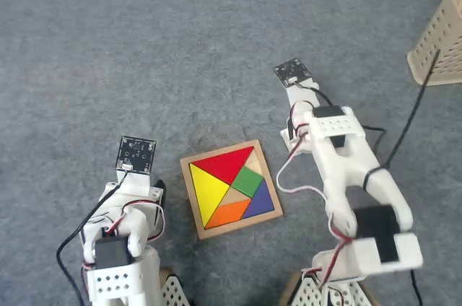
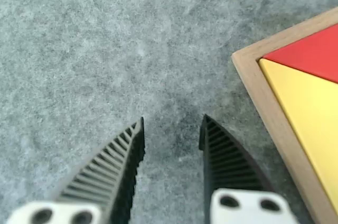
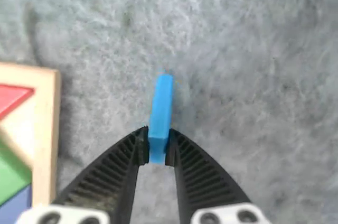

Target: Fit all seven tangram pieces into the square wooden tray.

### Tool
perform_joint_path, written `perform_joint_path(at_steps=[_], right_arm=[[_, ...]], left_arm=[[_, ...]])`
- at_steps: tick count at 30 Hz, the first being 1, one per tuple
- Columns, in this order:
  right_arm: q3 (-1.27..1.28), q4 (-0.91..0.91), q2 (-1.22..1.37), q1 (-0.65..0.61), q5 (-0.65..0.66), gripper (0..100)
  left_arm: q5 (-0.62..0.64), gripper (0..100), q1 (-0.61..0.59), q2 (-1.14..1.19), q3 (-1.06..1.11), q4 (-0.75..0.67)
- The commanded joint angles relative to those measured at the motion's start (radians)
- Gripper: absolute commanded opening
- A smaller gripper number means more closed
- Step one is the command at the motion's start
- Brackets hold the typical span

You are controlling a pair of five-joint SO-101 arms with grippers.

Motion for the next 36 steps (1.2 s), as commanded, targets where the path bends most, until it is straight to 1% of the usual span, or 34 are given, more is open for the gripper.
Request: perform_joint_path(at_steps=[1,5,9,13,15,18,21,28,36], right_arm=[[0.038,0.013,-0.151,-0.053,-0.032,0.6],[0.091,0.013,-0.220,-0.177,-0.035,0.6],[0.087,-0.021,-0.205,-0.237,-0.035,0.6],[0.083,-0.071,-0.143,-0.240,-0.035,0.6],[0.061,-0.061,-0.110,-0.240,-0.041,0.6],[0.017,-0.022,-0.070,-0.240,-0.104,0.6],[-0.015,0.007,-0.039,-0.240,-0.112,0.6],[-0.021,0.050,-0.071,-0.242,-0.118,0.6],[0.002,0.056,-0.120,-0.245,-0.118,0.6]], left_arm=[[-0.005,17,0.000,-0.006,-0.012,0.005],[-0.005,17,0.000,-0.006,-0.012,0.005],[-0.005,17,0.000,-0.006,-0.012,0.005],[-0.005,17,0.000,-0.006,-0.012,0.005],[-0.005,17,0.000,-0.006,-0.012,0.005],[-0.005,17,0.000,-0.006,-0.012,0.005],[-0.005,17,0.000,-0.006,-0.012,0.005],[-0.005,17,0.000,-0.006,-0.012,0.005],[-0.005,17,0.000,-0.006,-0.012,0.005]])
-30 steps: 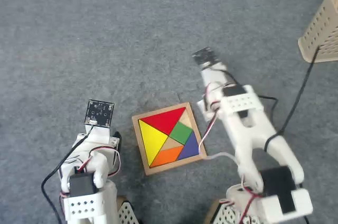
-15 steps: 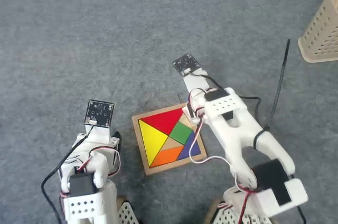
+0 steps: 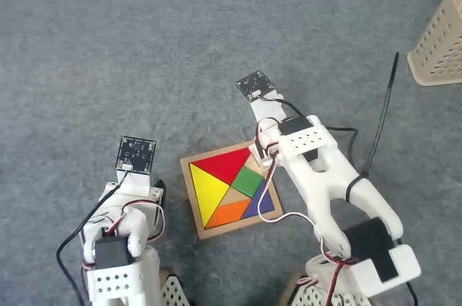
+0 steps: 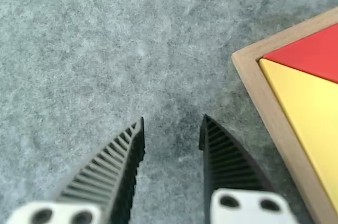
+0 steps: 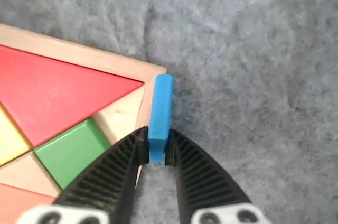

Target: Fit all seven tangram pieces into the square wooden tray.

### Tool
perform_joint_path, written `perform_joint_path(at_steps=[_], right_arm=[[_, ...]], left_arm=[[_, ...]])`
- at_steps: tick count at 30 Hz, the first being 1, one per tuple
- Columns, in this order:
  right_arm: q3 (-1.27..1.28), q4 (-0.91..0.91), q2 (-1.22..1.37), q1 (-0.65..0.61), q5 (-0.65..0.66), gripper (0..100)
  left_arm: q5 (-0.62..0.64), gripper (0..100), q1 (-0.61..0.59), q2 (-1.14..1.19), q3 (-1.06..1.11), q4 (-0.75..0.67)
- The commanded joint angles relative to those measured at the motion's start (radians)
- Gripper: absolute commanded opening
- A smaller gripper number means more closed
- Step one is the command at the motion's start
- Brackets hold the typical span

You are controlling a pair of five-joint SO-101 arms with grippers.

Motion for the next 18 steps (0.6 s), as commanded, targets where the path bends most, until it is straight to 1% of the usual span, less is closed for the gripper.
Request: perform_joint_path(at_steps=[1,18], right_arm=[[-0.032,0.013,-0.065,-0.021,-0.011,0.6],[-0.031,0.022,-0.064,-0.054,-0.005,0.7]], left_arm=[[-0.005,17,0.000,-0.006,-0.012,0.005],[-0.005,17,0.000,-0.006,-0.012,0.005]])
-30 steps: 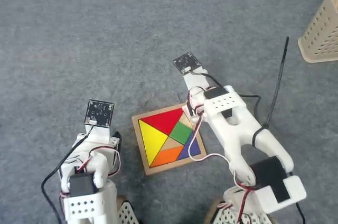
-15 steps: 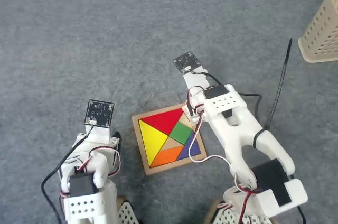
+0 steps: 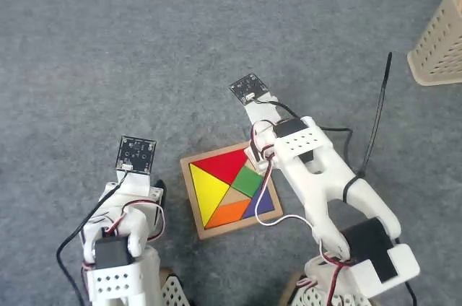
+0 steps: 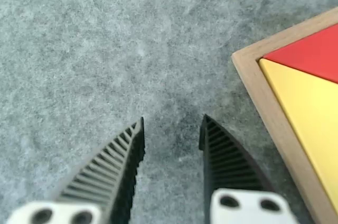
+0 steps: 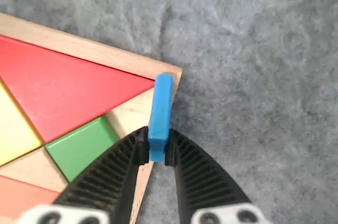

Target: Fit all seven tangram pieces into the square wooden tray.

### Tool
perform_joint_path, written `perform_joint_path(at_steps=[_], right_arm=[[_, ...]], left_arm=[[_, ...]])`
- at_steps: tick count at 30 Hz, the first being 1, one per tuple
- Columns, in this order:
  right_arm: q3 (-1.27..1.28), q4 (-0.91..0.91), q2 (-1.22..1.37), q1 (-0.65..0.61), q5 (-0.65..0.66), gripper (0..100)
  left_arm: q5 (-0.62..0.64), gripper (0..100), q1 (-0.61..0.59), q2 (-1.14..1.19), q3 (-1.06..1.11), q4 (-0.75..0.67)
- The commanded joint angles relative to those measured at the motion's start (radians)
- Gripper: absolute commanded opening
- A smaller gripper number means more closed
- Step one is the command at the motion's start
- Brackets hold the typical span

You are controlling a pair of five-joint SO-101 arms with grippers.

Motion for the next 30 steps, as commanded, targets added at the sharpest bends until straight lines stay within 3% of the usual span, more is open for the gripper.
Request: perform_joint_path(at_steps=[1,30], right_arm=[[-0.031,0.013,-0.064,-0.028,-0.005,0.7],[-0.032,0.035,-0.064,0.002,-0.063,0.7]], left_arm=[[-0.005,17,0.000,-0.006,-0.012,0.005],[-0.005,17,0.000,-0.006,-0.012,0.005]])
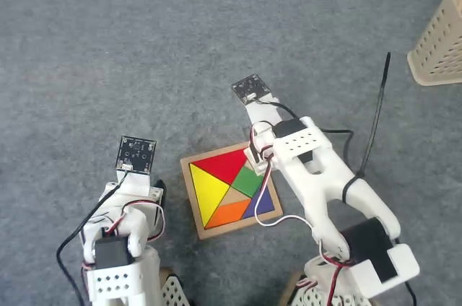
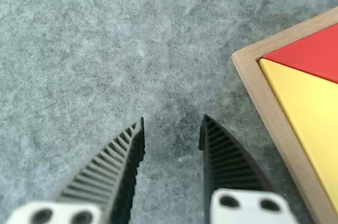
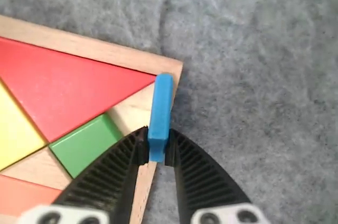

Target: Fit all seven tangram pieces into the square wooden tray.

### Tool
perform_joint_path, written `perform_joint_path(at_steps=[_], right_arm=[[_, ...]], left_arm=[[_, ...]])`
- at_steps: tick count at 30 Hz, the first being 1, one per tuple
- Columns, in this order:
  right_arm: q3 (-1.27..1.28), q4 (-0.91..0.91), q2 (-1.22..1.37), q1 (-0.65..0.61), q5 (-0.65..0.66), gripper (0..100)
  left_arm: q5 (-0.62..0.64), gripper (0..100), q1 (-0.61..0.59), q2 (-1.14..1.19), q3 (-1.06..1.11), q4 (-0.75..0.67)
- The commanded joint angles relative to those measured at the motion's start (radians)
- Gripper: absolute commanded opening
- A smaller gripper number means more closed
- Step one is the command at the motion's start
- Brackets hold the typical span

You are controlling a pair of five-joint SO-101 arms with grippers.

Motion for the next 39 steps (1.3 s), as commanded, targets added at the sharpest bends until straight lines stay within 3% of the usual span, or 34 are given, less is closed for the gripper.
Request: perform_joint_path(at_steps=[1,7,15,25,35,39], right_arm=[[-0.032,0.016,-0.064,0.004,-0.006,0.7],[-0.032,0.035,-0.064,-0.002,-0.005,10.2],[-0.034,0.035,-0.074,-0.005,-0.005,9.1],[-0.040,0.028,-0.074,-0.130,-0.003,9.1],[-0.044,0.027,-0.076,-0.127,-0.002,9.0],[-0.044,0.010,-0.064,-0.125,0.011,0.3]], left_arm=[[-0.005,17,0.000,-0.006,-0.012,0.005],[-0.005,17,0.000,-0.006,-0.012,0.005],[-0.005,17,0.000,-0.006,-0.012,0.005],[-0.005,17,0.000,-0.006,-0.012,0.005],[-0.005,17,0.000,-0.006,-0.012,0.005],[-0.005,17,0.000,-0.006,-0.012,0.005]])
